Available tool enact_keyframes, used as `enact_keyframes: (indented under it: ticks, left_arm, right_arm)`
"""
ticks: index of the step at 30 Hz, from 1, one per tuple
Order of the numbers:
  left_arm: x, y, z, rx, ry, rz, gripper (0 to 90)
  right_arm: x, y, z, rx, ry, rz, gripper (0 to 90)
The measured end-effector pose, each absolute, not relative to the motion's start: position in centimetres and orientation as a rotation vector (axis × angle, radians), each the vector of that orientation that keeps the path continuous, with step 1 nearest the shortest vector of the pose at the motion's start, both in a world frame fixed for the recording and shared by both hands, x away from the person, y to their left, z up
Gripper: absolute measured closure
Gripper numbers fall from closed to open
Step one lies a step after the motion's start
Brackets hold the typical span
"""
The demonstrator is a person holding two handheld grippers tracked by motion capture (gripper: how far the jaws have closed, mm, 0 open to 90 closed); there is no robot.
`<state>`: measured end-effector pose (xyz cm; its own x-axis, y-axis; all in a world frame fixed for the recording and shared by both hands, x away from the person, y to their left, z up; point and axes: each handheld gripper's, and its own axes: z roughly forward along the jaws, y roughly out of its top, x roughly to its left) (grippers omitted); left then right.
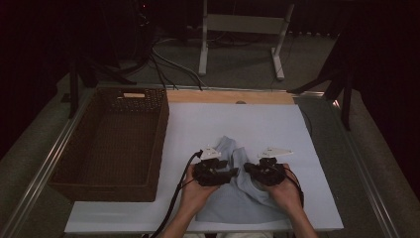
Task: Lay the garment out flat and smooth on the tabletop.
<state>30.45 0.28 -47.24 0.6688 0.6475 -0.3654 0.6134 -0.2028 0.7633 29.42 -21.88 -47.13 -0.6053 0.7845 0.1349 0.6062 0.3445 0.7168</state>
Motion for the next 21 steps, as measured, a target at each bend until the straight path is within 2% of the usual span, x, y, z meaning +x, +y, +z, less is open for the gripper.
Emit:
enact_keyframes:
  ticks: [7, 14, 17, 18, 20, 21]
  left_arm:
    - [32.3, -0.4, -47.5, 1.875, 1.053, -0.003, 50.0]
    - [33.7, -1.5, -48.2, 1.855, 1.127, -0.054, 45.6]
    - [33.7, -1.9, -48.3, 1.883, 1.107, -0.098, 63.6]
    - [33.5, -2.0, -48.2, 1.897, 1.09, -0.091, 73.4]
    - [33.3, -2.3, -48.0, 1.913, 1.067, -0.079, 83.2]
    - [33.2, -2.3, -47.9, 1.92, 1.053, -0.074, 85.2]
  right_arm:
    - [28.8, -21.8, -47.2, 1.229, 2.367, 1.139, 87.3]
    - [27.9, -21.6, -47.0, 1.168, 2.382, 1.159, 87.7]
    - [27.6, -21.7, -46.8, 1.149, 2.39, 1.166, 87.7]
    - [27.6, -21.7, -46.8, 1.146, 2.39, 1.166, 87.7]
    - [27.5, -21.8, -46.8, 1.14, 2.393, 1.165, 87.6]
    - [27.5, -21.9, -46.8, 1.142, 2.393, 1.164, 87.5]
